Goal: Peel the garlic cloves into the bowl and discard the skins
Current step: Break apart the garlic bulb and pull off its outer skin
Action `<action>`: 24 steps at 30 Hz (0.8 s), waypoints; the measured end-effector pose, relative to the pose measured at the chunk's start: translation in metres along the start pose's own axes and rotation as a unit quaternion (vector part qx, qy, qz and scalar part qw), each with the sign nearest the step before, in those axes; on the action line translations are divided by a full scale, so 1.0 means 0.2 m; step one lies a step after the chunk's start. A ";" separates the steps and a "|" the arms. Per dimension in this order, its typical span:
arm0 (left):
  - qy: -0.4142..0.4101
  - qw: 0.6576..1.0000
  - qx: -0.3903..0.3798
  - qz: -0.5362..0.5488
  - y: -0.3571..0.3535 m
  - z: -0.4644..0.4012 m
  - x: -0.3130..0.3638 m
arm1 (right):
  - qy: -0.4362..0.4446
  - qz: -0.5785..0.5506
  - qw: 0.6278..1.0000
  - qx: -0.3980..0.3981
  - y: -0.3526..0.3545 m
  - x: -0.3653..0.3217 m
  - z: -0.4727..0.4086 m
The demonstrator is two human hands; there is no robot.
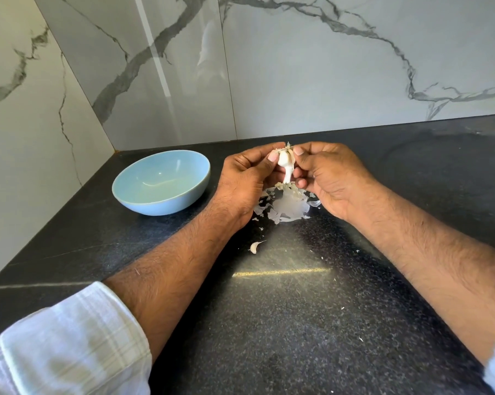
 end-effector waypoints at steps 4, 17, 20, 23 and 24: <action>0.022 0.999 0.010 0.024 0.01 -0.01 0.00 | 0.052 0.050 0.997 -0.010 0.00 -0.04 -0.01; -0.021 0.996 0.009 -0.087 0.00 0.01 0.05 | 0.065 0.027 0.997 -0.009 0.04 -0.06 -0.02; 0.007 0.997 0.033 -0.063 0.03 0.00 0.03 | 0.068 0.017 0.998 0.004 0.03 -0.07 -0.01; 0.011 0.995 0.065 -0.081 0.04 0.01 0.01 | 0.084 0.023 0.996 0.027 0.03 -0.06 0.01; 0.002 0.992 0.085 -0.093 0.04 0.02 0.02 | 0.098 0.026 0.994 0.042 0.03 -0.06 0.02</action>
Point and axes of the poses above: each hand's wrist, its own z-axis away from the middle knuckle, its own y-axis out of the back of the hand, x = y × z, the point moved 10 cm from there along -z, towards the middle knuckle, and after that the axes turned 9 degrees about x, right-handed, at the moved point
